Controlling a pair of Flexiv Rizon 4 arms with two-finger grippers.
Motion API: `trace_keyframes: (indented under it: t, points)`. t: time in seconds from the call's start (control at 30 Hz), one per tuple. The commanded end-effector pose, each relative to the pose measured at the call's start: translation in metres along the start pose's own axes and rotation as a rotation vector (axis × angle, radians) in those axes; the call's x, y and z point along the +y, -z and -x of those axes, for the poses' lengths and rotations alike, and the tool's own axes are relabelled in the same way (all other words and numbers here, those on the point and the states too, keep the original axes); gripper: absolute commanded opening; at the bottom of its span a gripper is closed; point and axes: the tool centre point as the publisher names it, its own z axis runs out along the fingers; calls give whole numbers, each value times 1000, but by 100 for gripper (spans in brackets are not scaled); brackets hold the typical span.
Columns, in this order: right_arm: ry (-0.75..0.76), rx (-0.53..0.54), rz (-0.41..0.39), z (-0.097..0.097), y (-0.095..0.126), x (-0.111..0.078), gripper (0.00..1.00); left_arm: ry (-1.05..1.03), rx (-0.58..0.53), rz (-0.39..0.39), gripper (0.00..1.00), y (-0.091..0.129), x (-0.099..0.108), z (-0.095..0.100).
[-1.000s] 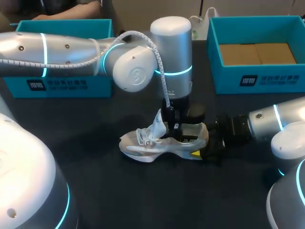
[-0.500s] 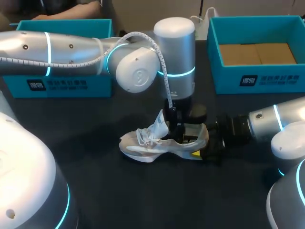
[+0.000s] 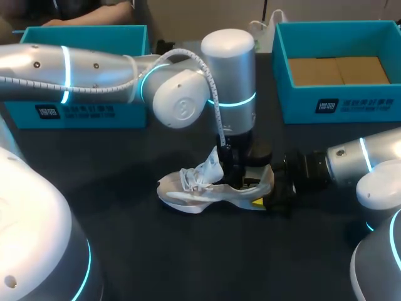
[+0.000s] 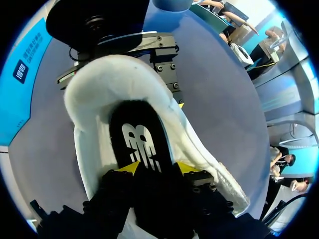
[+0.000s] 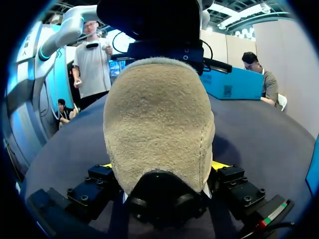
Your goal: Take the shoe out of the shoebox, open the shoe tongue, remove and reinsert the insole, then place the shoe into the shoebox
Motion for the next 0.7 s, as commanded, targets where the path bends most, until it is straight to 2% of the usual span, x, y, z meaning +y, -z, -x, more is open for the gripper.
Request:
trace_keyframes:
  t: [0.03, 0.1, 0.13, 0.2, 0.27, 0.43, 0.5, 0.7]
  points:
    - [-1, -1, -3, -1, -1, 2, 0, -10, -2, 3, 53, -20, -1, 9]
    - [-1, -1, -3, -1, -1, 2, 0, -8, -33, 15, 66, -25, -1, 12]
    - [-1, -1, -3, -1, -1, 2, 0, -5, -48, 15, 65, -27, 0, 13]
    - [-1, -1, -3, -1, -1, 2, 0, -8, -89, 24, 50, -32, 0, 15]
    - [-1, -1, -3, -1, -1, 2, 0, -4, -105, 29, 42, -36, 1, 17]
    - [-1, -1, -3, -1, -1, 2, 0, 11, -165, 42, 9, -42, 4, 20]
    - [-1, -1, -3, -1, -1, 2, 0, 16, -194, 50, 0, -44, 6, 21]
    - [-1, -1, -3, -1, -1, 2, 0, 32, -253, 79, 0, -38, 11, 20]
